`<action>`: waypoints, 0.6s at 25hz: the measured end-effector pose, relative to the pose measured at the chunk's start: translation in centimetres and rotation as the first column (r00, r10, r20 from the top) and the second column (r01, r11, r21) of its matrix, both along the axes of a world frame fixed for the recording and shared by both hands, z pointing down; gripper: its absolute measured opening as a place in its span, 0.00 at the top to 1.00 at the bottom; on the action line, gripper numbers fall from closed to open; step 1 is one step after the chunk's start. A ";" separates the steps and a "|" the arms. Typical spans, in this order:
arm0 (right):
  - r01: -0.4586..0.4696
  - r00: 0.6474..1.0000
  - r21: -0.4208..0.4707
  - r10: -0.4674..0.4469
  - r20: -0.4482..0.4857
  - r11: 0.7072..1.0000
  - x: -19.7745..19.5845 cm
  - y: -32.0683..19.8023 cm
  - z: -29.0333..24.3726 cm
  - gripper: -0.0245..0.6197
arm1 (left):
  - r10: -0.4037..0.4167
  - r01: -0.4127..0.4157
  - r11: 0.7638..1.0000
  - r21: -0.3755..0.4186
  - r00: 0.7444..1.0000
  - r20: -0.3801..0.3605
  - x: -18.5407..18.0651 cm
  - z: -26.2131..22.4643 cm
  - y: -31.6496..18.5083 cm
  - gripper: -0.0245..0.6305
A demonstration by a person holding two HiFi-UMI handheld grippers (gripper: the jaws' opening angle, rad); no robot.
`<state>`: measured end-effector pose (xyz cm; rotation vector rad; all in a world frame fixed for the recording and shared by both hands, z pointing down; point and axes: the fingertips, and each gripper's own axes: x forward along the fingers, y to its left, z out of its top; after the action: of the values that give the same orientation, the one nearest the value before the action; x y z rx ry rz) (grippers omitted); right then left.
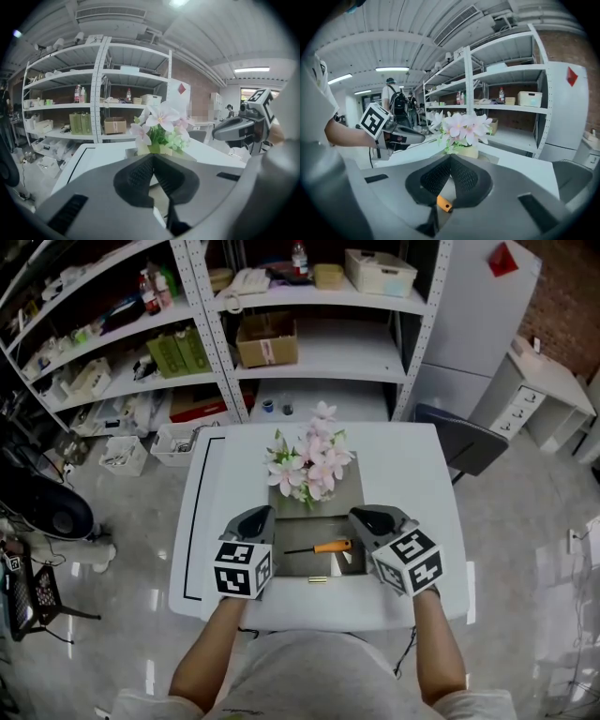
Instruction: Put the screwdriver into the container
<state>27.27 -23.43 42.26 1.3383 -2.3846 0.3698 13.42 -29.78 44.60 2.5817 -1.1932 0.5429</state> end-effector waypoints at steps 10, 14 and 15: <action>-0.164 0.977 0.026 0.158 0.146 0.986 1.8 0.5 0.5 0.96 | -0.007 0.007 1.000 -0.016 1.000 0.007 0.5 1.2 0.9 0.96; -0.160 0.977 0.031 0.154 0.147 0.987 1.7 0.6 0.4 0.96 | -0.010 0.010 1.000 -0.013 1.000 0.008 0.6 1.3 1.0 0.96; -0.159 0.978 0.032 0.153 0.143 0.987 1.7 0.6 0.3 0.96 | -0.009 0.009 1.000 -0.013 1.000 0.008 0.7 1.3 1.1 0.96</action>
<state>28.96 -22.82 42.57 1.5733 -2.4187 0.4736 14.08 -28.69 45.87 2.5639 -1.1996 0.5576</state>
